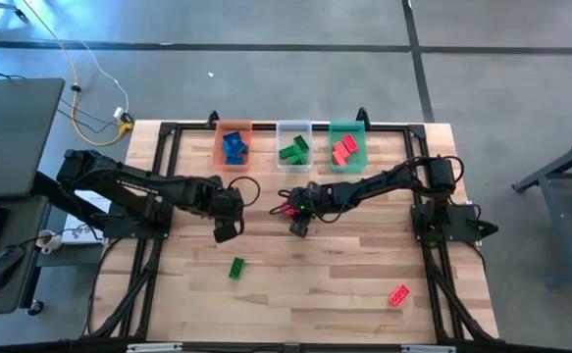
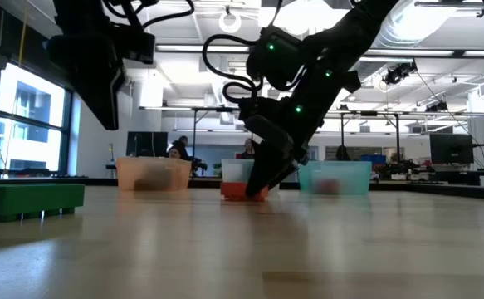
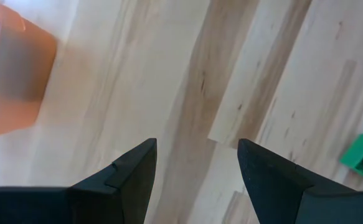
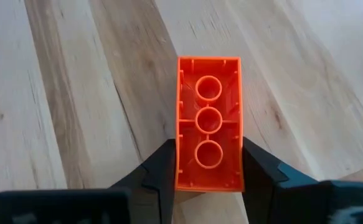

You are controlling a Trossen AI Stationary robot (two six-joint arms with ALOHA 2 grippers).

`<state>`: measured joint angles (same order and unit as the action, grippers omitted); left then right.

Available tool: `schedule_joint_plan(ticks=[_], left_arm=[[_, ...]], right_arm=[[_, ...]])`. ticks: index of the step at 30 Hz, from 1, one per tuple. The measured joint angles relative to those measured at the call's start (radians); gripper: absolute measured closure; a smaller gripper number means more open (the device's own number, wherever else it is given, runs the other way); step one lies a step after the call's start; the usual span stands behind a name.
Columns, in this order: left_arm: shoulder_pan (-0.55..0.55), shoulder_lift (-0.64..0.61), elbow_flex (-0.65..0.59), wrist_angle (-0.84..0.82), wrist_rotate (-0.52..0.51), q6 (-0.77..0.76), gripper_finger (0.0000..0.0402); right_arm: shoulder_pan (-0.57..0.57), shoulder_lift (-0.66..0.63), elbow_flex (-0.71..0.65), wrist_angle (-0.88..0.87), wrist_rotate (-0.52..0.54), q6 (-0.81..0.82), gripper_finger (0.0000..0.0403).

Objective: Sort & place blocks by color
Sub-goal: Put the orange game piece into the bin

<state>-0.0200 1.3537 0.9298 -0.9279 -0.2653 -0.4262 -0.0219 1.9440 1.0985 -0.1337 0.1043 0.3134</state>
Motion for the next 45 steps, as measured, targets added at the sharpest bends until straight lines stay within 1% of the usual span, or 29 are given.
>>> schedule_joint_plan(ticks=[7,12,19,28,34,38,45], left_arm=[[-0.042,0.0,0.0,0.0,0.0,-0.04,0.019],[-0.065,0.0,0.0,0.004,0.001,-0.043,0.019],[-0.082,0.0,0.0,0.005,0.001,-0.046,0.019],[-0.081,0.0,0.0,0.006,0.001,-0.045,0.019],[-0.081,0.0,0.0,0.007,0.001,-0.042,0.019],[-0.081,0.0,0.0,0.005,0.001,-0.042,0.019],[-0.081,0.0,0.0,0.005,0.001,-0.042,0.019]], right_arm=[[0.0,-0.034,-0.001,-0.019,0.026,-0.036,0.0293],[-0.01,-0.096,-0.001,-0.065,0.087,-0.054,0.0293],[-0.043,-0.211,-0.001,-0.162,0.215,-0.097,0.0293],[-0.121,-0.339,-0.001,-0.258,0.309,-0.103,0.0293],[-0.179,-0.396,-0.001,-0.349,0.365,-0.072,0.0293],[-0.217,-0.407,-0.001,-0.392,0.369,-0.04,0.0293],[-0.292,-0.408,-0.001,-0.467,0.402,0.08,0.0293]])
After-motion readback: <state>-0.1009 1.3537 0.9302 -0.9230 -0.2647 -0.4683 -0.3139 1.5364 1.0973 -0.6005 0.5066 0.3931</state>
